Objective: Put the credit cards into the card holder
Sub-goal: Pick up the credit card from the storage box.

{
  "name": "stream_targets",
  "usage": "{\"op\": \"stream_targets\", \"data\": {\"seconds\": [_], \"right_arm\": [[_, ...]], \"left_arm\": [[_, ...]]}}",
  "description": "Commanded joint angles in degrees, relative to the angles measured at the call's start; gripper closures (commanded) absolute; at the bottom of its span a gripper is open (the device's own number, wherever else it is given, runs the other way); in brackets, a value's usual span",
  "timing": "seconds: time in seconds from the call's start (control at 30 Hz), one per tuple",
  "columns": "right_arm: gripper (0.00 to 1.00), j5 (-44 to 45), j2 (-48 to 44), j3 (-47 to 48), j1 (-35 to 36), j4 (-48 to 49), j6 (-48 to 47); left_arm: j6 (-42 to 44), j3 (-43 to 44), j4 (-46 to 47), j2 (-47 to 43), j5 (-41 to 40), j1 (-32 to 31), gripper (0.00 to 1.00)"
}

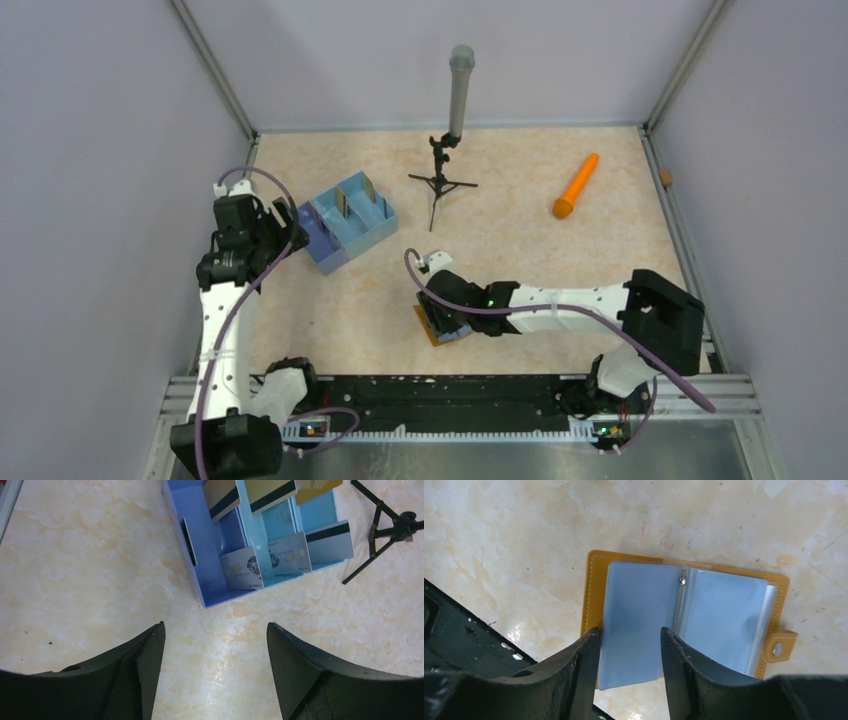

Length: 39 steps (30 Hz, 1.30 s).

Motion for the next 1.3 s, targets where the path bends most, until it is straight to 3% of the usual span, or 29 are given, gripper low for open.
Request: {"op": "stream_targets", "data": {"seconds": [0.0,0.4,0.77,1.27], "right_arm": [[0.54,-2.97,2.23,-0.85,0.45,4.38,-0.76],[0.55,-4.10,3.23,-2.52,0.46,7.37,-1.23],[0.55,-4.59,2.78,-3.58,0.20,8.86,-1.76],[0.55,-5.86,2.83,-4.57,-0.85,9.92,-1.47]], "left_arm": [[-1.04,-2.23,5.34,0.80,2.30,3.32,0.24],[-1.46,-1.60,9.67,11.15,0.19,4.47,0.43],[-0.86,5.94,8.62,23.65,-1.01,4.47,0.57],[-0.28,10.94,8.23,32.18,-0.46,4.38,0.62]]}}
